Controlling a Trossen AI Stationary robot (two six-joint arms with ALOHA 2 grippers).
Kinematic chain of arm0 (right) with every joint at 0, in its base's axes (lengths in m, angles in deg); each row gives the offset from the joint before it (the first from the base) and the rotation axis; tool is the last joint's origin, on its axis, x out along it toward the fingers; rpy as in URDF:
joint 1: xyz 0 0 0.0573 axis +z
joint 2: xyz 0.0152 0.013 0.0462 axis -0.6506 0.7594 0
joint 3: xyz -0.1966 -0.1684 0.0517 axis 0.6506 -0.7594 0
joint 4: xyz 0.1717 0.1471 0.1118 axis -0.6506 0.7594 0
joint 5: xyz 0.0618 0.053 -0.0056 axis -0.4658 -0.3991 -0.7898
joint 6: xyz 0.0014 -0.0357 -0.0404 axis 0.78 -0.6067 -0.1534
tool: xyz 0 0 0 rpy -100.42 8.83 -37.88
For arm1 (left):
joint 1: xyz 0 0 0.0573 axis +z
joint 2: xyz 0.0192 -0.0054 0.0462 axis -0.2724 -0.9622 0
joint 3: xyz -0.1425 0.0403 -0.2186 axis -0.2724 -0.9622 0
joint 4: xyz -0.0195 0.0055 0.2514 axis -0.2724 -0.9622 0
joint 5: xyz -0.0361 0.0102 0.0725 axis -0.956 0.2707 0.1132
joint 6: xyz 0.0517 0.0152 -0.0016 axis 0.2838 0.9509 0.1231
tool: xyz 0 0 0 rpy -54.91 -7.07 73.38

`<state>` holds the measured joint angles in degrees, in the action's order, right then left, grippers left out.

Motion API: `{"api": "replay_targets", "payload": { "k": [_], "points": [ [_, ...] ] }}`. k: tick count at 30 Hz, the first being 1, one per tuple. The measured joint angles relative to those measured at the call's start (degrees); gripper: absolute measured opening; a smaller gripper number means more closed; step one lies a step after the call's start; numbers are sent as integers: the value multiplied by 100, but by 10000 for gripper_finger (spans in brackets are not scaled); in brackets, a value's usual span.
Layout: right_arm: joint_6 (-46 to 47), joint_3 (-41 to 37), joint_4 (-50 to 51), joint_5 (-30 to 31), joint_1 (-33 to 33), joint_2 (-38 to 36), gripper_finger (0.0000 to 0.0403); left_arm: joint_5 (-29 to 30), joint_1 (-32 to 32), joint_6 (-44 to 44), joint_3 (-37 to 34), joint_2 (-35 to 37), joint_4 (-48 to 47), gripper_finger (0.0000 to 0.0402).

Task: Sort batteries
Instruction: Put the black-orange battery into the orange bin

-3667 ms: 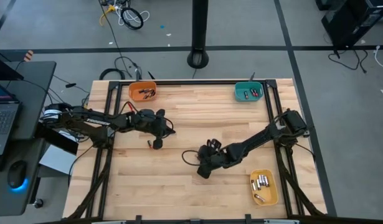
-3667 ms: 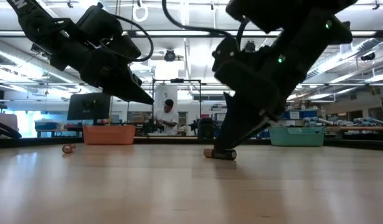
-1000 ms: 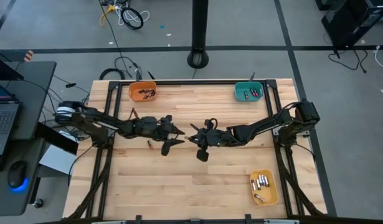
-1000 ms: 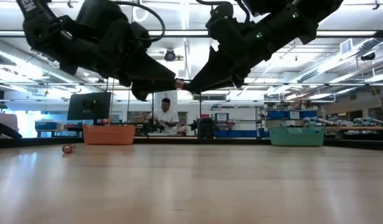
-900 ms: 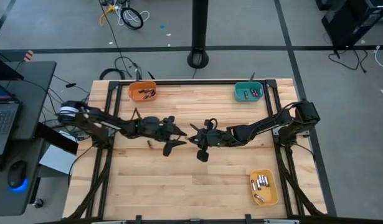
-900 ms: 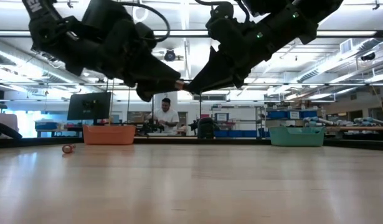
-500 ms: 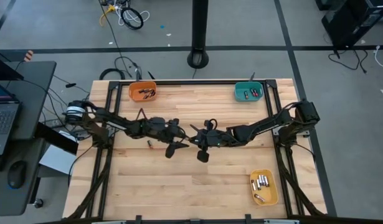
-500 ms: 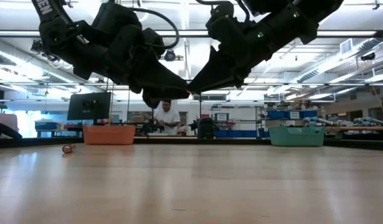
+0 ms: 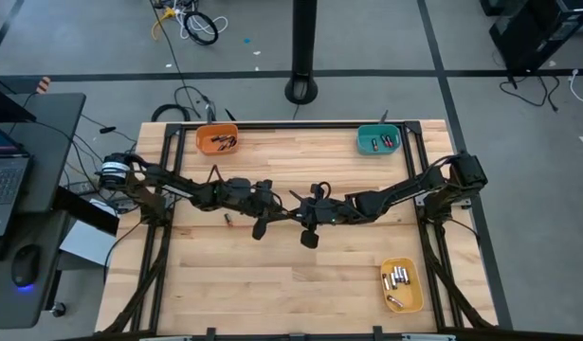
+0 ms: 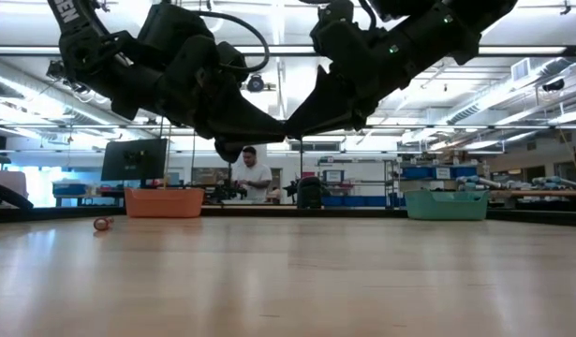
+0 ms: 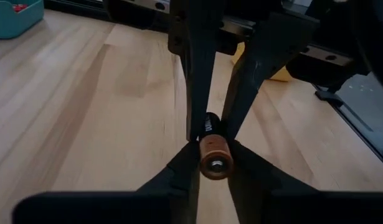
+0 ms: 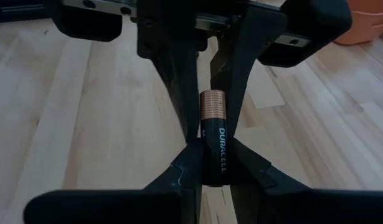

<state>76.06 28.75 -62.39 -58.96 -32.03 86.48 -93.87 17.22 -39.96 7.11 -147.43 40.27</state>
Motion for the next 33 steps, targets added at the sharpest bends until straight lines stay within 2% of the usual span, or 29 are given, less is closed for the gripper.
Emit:
{"api": "replay_targets", "payload": {
  "k": [4, 9, 22, 33],
  "points": [
    [-6, 0, 7, -8, 0, -2, 61, -13, 0, -2, -2, 0, 1, 61],
    [9, 0, 13, -8, 0, -2, 61, -74, 1, -3, -2, 0, 16, 61],
    [30, 2, 45, 33, -7, -7, 61, -242, 2, -231, -2, 0, 141, 163],
    [9, 2, 55, 35, -7, -7, 61, -176, -4, -508, -2, 0, 209, 172]
  ]
}}
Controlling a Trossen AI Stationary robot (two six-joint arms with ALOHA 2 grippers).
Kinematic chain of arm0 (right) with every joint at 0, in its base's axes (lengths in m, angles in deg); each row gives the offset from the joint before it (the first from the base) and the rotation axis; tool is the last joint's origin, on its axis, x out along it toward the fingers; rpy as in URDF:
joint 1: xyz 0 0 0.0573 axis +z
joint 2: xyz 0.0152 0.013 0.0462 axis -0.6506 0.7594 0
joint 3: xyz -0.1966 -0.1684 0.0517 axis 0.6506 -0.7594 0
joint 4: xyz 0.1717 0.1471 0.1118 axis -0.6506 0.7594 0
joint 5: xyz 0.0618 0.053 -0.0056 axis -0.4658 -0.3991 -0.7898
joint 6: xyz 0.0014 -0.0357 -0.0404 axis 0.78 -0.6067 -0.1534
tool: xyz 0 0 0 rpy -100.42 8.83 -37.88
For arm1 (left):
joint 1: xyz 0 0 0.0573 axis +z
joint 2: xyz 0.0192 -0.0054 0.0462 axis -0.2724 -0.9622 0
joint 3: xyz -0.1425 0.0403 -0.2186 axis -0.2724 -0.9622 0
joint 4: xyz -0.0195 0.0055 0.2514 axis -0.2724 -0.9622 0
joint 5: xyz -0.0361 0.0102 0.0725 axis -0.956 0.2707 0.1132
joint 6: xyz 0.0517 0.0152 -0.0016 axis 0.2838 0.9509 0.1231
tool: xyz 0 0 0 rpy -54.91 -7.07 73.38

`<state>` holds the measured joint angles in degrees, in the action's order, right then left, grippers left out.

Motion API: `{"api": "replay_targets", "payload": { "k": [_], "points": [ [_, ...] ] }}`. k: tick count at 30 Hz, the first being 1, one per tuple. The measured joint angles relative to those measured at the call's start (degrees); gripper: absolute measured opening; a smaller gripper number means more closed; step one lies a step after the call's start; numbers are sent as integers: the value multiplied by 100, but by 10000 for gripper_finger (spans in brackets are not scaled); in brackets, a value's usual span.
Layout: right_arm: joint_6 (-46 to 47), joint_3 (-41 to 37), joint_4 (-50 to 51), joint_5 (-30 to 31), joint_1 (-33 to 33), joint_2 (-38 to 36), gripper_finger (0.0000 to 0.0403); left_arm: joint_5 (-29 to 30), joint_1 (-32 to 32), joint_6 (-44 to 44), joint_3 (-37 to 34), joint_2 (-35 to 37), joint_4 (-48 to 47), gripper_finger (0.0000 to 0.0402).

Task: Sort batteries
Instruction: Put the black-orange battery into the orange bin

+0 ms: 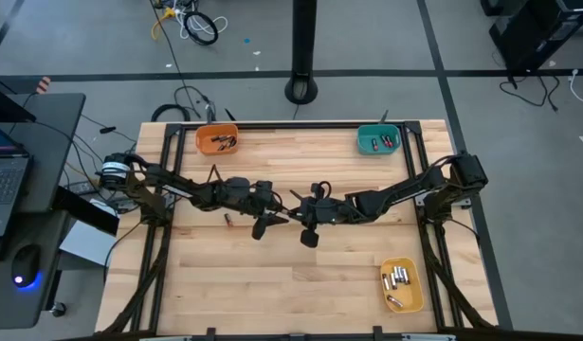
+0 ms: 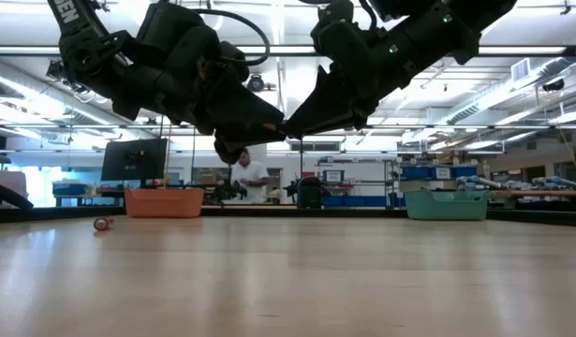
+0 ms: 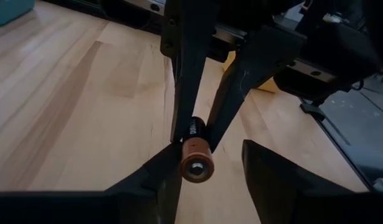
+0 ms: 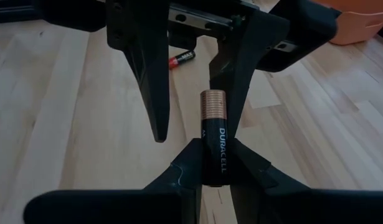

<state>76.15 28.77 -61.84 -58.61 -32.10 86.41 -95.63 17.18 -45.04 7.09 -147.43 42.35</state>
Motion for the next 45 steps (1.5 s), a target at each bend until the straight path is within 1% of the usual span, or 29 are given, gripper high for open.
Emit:
{"api": "replay_targets", "payload": {
  "k": [3, 6, 14, 19, 23, 26, 28, 30, 32, 34, 38, 41, 45],
  "points": [
    [-1, 0, 6, -6, -4, 0, 61, 35, 0, -69, 0, 0, 5, 170],
    [-1, 0, 11, -11, -4, 0, 61, 103, 0, -71, 0, 0, 5, 158],
    [-2, 0, 28, -73, -4, 0, 61, 143, 2, -71, 0, 0, -10, 101],
    [-9, 0, 53, -86, -2, 0, 61, 204, 2, -47, 0, 0, -12, 74],
    [20, 0, 74, -85, -2, 2, 61, 221, 2, -43, 0, 0, -12, 61],
    [22, 0, 78, -83, -2, 2, 62, 225, 2, 15, 0, 0, -10, 58],
    [22, 0, 78, -145, -3, 2, 70, 226, 2, 111, 0, 0, -10, 57],
    [26, 0, 78, -159, 4, 2, 74, 223, 2, 128, 0, 0, -10, 59],
    [26, 0, 73, -175, 11, 4, 68, 178, 2, 126, 2, 0, -12, 70],
    [24, 0, 72, -195, 11, 4, 61, 115, 2, 126, 2, 0, -12, 88],
    [-4, 0, 103, -229, 13, 11, 61, -58, 2, 15, 8, 3, 13, 130],
    [-7, -28, 246, -262, 11, 43, 61, -142, 2, -33, 63, 57, 279, 156],
    [72, -20, 273, -174, 6, 32, 61, -291, 13, -149, 57, 63, 171, 170]
  ]
}}
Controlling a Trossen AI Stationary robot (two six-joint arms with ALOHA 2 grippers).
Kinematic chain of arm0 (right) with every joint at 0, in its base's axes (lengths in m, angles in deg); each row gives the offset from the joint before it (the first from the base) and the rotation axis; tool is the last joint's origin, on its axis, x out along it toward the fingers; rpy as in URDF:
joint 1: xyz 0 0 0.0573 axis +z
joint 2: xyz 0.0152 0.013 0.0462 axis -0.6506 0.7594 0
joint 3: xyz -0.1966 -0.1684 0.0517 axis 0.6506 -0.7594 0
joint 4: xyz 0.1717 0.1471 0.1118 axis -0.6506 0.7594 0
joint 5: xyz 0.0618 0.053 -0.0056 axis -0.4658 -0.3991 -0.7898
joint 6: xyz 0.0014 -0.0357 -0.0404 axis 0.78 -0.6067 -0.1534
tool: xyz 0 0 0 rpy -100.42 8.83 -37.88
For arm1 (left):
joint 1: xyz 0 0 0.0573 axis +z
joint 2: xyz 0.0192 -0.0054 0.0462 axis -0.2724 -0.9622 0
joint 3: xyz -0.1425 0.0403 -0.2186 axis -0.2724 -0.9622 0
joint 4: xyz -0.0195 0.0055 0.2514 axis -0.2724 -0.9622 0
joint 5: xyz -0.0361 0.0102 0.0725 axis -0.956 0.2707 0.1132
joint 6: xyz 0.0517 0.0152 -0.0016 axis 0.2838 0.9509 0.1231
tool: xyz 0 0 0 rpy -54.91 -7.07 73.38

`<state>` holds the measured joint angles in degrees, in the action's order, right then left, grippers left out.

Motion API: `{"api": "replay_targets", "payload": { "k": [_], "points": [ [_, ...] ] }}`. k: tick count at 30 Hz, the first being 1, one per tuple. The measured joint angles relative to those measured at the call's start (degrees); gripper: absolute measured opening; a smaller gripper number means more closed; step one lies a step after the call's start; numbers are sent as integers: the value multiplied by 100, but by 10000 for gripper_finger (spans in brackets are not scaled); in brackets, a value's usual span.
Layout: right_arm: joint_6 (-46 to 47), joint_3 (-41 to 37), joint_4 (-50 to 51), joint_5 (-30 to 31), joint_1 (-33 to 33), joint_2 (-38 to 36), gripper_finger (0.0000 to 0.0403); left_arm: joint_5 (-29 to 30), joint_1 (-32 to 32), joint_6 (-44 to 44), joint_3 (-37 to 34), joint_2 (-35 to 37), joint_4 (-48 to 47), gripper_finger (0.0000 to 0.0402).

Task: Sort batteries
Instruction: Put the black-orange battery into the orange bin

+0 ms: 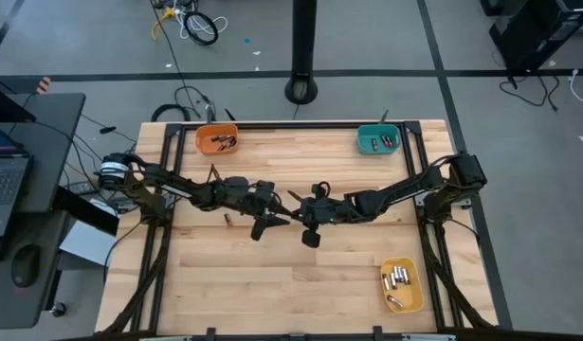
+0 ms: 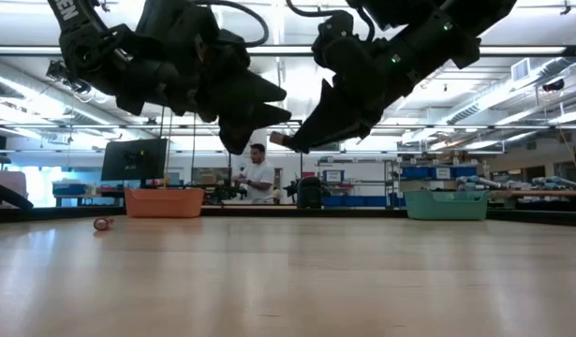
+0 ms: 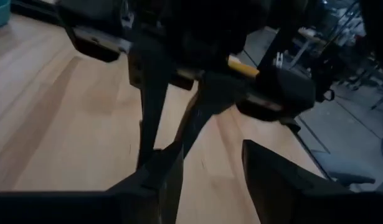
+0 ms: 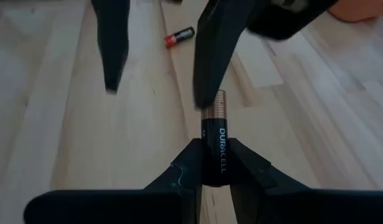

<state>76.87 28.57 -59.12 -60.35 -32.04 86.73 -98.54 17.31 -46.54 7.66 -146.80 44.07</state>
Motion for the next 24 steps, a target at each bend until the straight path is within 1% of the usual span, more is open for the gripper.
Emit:
{"api": "replay_targets", "payload": {
  "k": [3, 8, 12, 17, 22, 24],
  "points": [
    [9, 0, 48, 16, 5, 1, 61, -22, 4, -3, 26, 0, -62, 169],
    [3, 2, 38, 22, 16, -2, 61, 231, 107, 123, 15, -6, -399, 167],
    [0, 4, 3, 32, 79, -4, 61, 242, 202, 232, 12, -11, -542, 167],
    [0, 7, -21, 32, 82, -12, 61, 123, 240, 234, 7, -13, -647, 167],
    [-4, 9, -65, 38, 87, -17, 61, -202, 222, 234, 4, -17, -699, 167],
    [-4, 9, -67, 38, 87, -17, 61, -212, 219, 234, 4, -20, -716, 167]
  ]
}}
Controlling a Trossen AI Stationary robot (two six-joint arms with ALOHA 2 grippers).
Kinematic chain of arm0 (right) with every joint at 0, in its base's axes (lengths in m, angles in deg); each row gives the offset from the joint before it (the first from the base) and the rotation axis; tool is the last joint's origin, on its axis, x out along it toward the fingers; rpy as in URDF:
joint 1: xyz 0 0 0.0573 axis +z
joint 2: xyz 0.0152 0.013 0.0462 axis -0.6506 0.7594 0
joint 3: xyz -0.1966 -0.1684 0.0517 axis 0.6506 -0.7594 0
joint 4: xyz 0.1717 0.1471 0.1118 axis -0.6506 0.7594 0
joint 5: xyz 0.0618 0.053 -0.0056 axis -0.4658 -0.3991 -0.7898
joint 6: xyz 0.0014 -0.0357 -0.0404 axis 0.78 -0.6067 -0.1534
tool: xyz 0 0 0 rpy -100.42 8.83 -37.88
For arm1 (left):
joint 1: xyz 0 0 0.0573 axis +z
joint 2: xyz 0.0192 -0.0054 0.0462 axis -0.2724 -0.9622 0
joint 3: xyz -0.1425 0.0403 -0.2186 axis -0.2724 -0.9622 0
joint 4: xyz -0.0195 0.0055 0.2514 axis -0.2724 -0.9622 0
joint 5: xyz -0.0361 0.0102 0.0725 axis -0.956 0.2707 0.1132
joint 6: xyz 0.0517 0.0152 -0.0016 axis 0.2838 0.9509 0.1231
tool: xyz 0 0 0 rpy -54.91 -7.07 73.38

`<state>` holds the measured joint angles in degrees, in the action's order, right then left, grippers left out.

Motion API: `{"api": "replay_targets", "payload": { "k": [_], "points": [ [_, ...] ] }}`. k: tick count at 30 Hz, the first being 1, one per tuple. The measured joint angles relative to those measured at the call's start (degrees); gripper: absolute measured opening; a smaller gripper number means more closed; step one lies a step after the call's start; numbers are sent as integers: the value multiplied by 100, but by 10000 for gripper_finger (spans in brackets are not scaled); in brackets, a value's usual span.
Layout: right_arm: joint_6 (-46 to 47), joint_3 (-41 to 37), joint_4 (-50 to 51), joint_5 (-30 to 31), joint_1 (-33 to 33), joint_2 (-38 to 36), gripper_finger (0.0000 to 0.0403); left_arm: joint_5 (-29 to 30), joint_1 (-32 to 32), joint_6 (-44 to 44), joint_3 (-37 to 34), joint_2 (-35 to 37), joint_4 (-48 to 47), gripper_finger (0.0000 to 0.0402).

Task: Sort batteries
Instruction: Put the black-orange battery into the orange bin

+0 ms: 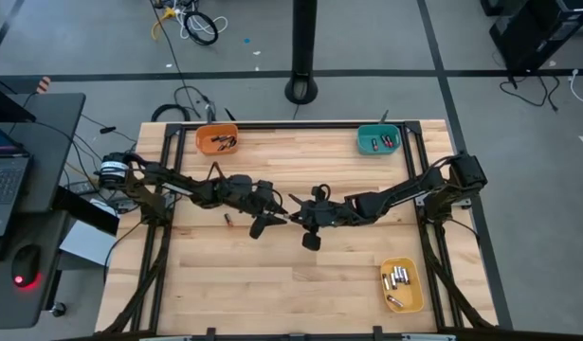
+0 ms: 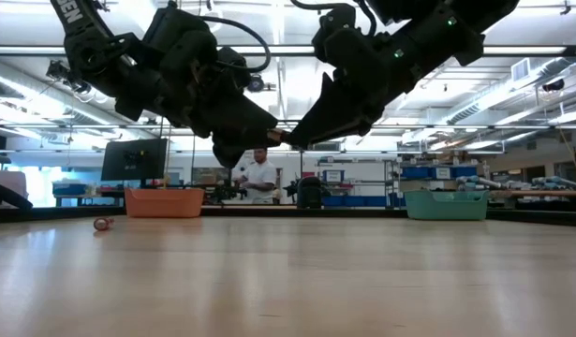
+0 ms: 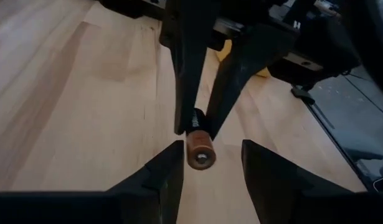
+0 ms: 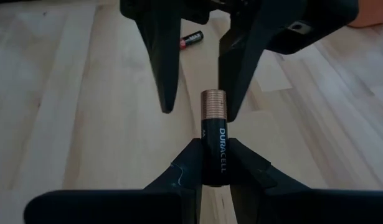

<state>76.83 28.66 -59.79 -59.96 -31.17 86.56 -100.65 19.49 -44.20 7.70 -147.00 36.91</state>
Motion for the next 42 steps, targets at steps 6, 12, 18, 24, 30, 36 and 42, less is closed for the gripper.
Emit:
{"api": "replay_targets", "payload": {
  "k": [6, 12, 18, 24, 30, 36, 42],
  "points": [
    [-6, 0, -65, 0, -5, -4, 61, 58, 2, 0, -2, -2, -12, 149],
    [-26, 2, -63, -2, -5, -4, 61, 77, 2, 0, -4, -2, -8, 96],
    [-22, 2, -49, -2, -7, -7, 61, 85, 2, 30, -7, -4, -10, 65],
    [52, 2, -37, -7, -7, -14, 61, 84, 2, 46, -13, -11, 88, 61],
    [42, 11, -35, -35, -20, -15, 130, 80, 7, 44, 66, -1, 213, 59],
    [210, 11, 20, -28, -91, -84, 173, 77, 57, 59, 59, -5, 315, 59],
    [146, 11, 353, 219, -99, -577, 185, 77, 320, 219, 55, 211, 211, 58]
  ]
}}
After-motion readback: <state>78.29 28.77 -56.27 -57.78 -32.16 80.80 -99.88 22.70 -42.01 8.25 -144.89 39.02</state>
